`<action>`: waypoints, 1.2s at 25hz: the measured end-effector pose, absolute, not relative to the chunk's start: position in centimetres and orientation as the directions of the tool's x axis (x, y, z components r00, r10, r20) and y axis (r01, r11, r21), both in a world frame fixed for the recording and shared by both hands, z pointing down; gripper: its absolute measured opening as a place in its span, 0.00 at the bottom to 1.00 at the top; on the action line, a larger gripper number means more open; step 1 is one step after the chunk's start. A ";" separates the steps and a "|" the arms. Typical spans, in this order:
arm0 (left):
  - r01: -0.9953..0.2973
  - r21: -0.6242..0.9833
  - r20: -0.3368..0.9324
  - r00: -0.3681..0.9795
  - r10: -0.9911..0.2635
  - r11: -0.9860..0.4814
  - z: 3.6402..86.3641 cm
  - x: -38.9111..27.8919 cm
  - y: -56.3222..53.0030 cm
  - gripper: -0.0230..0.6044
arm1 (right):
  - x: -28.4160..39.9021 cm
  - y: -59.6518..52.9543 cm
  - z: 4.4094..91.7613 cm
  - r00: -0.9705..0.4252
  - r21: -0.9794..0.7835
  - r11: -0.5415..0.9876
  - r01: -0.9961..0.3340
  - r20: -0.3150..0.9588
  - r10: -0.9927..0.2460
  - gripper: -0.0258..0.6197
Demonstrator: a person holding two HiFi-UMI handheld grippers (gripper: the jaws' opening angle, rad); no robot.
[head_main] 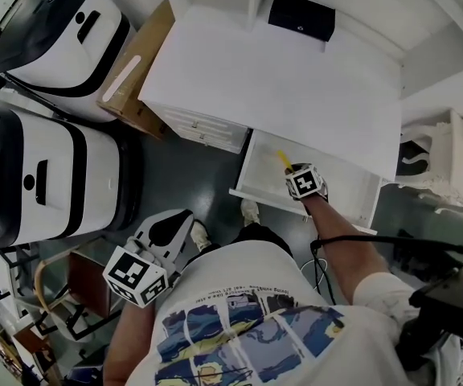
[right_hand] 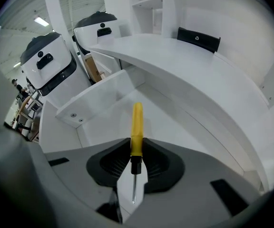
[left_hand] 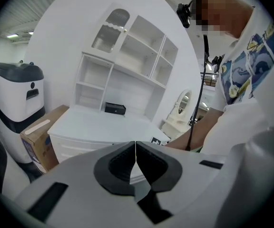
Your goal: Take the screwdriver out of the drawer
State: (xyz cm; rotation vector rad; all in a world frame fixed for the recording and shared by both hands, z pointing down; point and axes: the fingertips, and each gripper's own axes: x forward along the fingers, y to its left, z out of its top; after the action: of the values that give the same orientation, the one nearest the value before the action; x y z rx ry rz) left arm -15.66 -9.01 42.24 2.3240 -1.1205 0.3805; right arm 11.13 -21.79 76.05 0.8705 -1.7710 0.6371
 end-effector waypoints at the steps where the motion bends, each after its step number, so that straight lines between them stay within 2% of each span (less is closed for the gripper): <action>1: -0.783 0.336 0.456 0.621 -0.638 -0.523 42.1 -15.9 -8.8 0.06 | 11.1 -21.6 75.8 -0.219 -0.019 0.596 -0.803 0.939 -0.266 0.19; 21: -0.701 0.359 0.374 0.713 -0.593 -0.617 41.7 -19.3 -4.6 0.06 | 9.1 -16.2 67.6 -0.233 -0.015 0.518 -0.855 0.904 -0.359 0.19; 30: -0.649 0.354 0.350 0.760 -0.548 -0.674 41.5 -20.2 -3.4 0.06 | 5.5 -12.6 63.3 -0.301 -0.056 0.517 -0.854 0.865 -0.403 0.19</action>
State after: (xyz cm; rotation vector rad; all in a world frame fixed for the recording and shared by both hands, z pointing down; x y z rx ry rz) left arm -20.16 -3.41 41.51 2.4944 -0.9037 0.2963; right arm 5.50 -12.61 63.29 1.0331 -1.9049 0.6673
